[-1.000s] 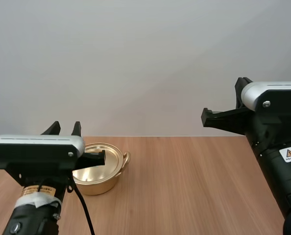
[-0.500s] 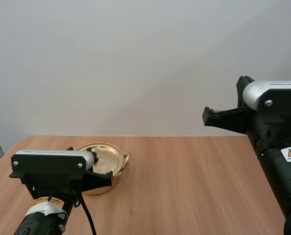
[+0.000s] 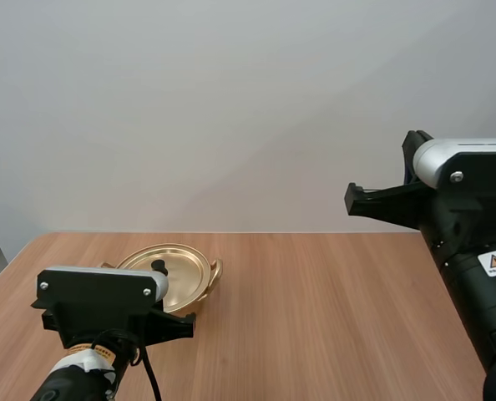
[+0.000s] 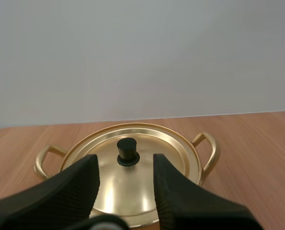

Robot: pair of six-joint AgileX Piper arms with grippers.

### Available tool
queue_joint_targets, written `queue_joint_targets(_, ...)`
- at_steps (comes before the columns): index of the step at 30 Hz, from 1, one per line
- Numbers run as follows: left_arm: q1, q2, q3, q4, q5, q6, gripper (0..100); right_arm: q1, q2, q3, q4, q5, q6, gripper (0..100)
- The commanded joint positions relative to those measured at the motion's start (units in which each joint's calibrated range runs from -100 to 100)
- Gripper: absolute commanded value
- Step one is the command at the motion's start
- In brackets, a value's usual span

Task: Open the pot, put the car inside, and close it

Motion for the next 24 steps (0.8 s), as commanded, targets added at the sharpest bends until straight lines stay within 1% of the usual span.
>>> queue_joint_targets(1,0.00,0.0,0.0,1.8,1.7,-8.9,59,0.0,0.0,0.0,0.0,0.1,0.0,0)
queue_joint_targets(2,0.00,0.0,0.0,1.9,2.7,-10.8,59,0.0,0.0,0.0,0.0,0.1,0.0,0)
queue_joint_targets(4,0.00,0.0,0.0,1.9,2.7,-11.0,59,0.0,0.0,0.0,0.0,0.1,0.0,0)
queue_joint_targets(7,0.00,0.0,0.0,1.9,2.2,-9.9,57,0.0,0.0,0.0,0.0,0.1,0.0,0)
queue_joint_targets(12,0.00,0.0,0.0,1.9,0.5,-6.5,50,0.0,0.0,0.0,0.0,0.1,0.0,0)
queue_joint_targets(24,0.00,0.0,0.0,1.9,0.0,-6.3,50,0.0,0.0,0.0,0.0,0.1,0.0,0)
